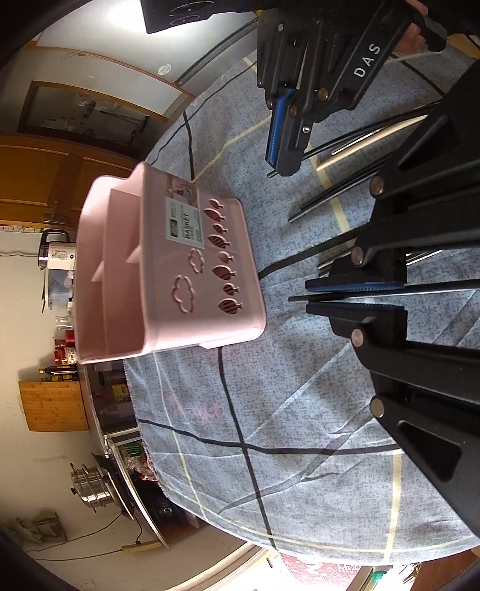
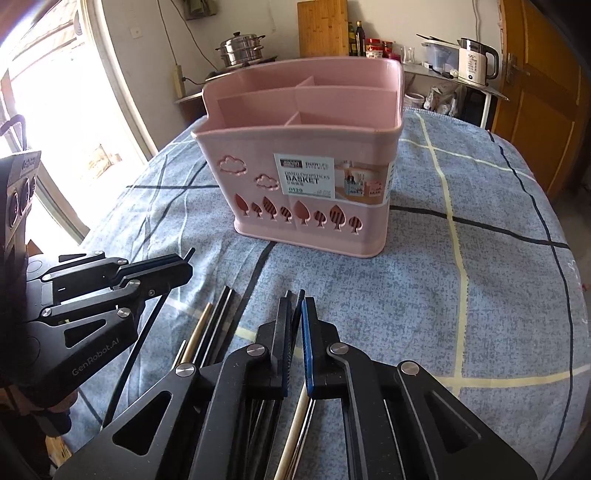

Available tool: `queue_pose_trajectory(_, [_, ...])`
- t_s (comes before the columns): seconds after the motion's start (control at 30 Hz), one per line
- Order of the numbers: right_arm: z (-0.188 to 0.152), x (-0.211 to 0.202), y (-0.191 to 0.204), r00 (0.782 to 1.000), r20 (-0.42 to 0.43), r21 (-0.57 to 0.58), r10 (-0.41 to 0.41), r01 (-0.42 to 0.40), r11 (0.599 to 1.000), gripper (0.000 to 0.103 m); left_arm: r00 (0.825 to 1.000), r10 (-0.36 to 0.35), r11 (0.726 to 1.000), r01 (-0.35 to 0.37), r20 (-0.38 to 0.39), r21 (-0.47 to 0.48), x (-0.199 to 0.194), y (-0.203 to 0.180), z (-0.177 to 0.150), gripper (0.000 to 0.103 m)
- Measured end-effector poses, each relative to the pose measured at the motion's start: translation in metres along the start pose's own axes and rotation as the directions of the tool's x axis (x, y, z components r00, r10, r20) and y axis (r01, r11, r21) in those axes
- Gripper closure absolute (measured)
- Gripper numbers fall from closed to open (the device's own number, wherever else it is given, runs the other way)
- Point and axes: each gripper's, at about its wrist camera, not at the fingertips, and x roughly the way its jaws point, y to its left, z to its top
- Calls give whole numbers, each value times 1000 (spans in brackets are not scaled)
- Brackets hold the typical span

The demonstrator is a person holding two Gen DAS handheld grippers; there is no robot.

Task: Organize utensils
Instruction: 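Lift the black chopsticks with both tools and carry them above the pink basket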

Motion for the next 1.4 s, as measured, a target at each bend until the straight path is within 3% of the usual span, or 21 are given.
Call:
queue_pose_trajectory(0.2, [16, -43, 4, 995, 98, -14, 23, -22, 1000, 98, 994, -15, 1000, 14, 110, 2, -51, 5, 17, 98])
queue_pose_trajectory(0.6, [31, -121, 17, 959, 282, -63, 23, -6, 998, 99, 958, -7, 1000, 9, 285, -4, -135, 14, 39, 98])
queue_pose_trajectory(1.0, [43, -154, 15, 931, 364, -77, 22, 6, 997, 99, 944, -29, 999, 36, 330, -14, -153, 20, 59, 98])
queue_pose_trajectory(1.4, [96, -168, 4, 902, 431, -66, 23, 6, 998, 99, 928, -58, 997, 71, 368, -22, -161, 24, 124, 98])
